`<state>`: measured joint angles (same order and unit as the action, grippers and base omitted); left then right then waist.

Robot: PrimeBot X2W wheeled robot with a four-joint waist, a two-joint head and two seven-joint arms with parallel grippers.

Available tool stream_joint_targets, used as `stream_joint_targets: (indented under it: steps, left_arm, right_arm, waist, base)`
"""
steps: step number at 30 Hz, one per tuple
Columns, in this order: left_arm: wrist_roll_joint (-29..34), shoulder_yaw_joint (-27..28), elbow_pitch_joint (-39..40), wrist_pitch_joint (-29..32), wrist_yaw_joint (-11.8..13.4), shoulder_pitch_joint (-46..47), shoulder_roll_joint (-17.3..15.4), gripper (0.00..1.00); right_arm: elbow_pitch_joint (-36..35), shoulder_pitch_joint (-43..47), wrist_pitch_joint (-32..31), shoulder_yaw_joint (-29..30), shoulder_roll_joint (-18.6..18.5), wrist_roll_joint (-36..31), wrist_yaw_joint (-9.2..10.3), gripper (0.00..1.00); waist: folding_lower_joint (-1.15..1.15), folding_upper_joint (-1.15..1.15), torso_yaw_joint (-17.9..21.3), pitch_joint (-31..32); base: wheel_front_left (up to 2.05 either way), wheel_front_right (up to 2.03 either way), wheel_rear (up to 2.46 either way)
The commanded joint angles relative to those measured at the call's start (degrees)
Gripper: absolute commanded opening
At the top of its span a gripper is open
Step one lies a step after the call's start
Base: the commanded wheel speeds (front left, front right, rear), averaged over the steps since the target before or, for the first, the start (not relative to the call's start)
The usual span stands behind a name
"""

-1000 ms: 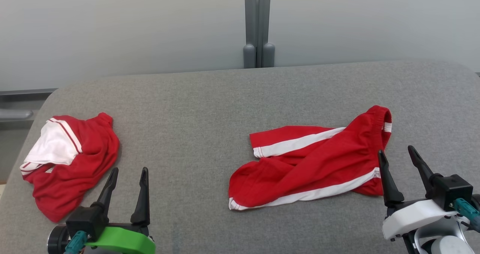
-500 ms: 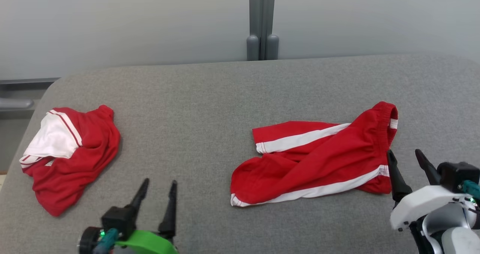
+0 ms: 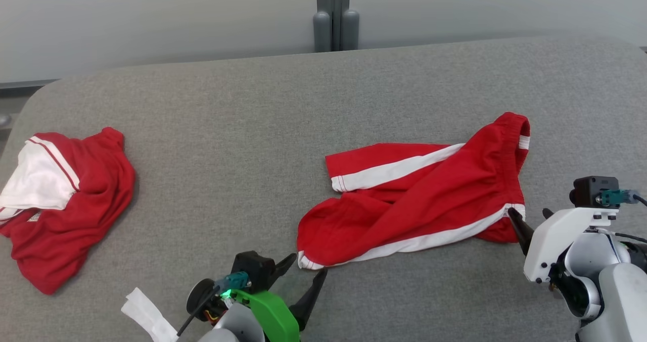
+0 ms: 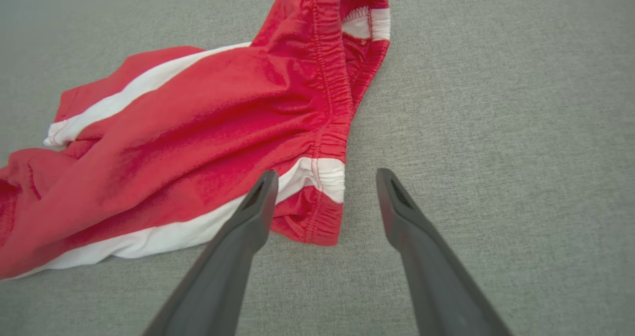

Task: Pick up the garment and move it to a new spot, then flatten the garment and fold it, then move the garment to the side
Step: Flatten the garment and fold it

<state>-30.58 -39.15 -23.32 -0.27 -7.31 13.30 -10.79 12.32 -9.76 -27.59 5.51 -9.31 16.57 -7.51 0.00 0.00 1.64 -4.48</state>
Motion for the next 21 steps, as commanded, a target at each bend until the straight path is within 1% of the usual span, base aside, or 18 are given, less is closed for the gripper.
stream_joint_targets:
  steps: [1, 7, 12, 21]
  left_arm:
    - [-0.78, -0.82, -0.88, -0.04, -0.16, 1.74, -0.66, 1.0]
    - [-3.64, -4.67, -5.04, 0.32, -0.16, 5.39, -0.5, 1.0]
    - [-5.14, -5.76, -9.0, 0.9, -0.17, 7.22, 0.17, 1.0]
    - [-6.5, -6.8, -11.53, -0.93, -0.17, 9.32, 0.87, 1.0]
  right_arm:
    - [0.85, -1.34, -0.31, -0.63, -0.57, 0.4, 0.05, 1.0]
    - [4.54, -3.69, 0.69, -3.33, -1.25, 2.07, 0.05, 1.0]
    - [6.67, -4.98, 1.69, -5.47, -1.79, 3.45, 0.05, 1.0]
    - [10.79, -7.91, 2.06, -6.96, -2.78, 5.5, 0.05, 1.0]
  waist:
    - [0.0, 0.0, 0.64, -0.87]
    - [0.0, 0.0, 1.09, -1.79]
    - [0.0, 0.0, 1.51, -2.23]
    - [0.0, 0.0, 1.63, -3.19]
  base:
    - [0.0, 0.0, 0.0]
    - [0.0, 0.0, 0.0]
    - [0.0, 0.0, 0.0]
    - [0.0, 0.0, 0.0]
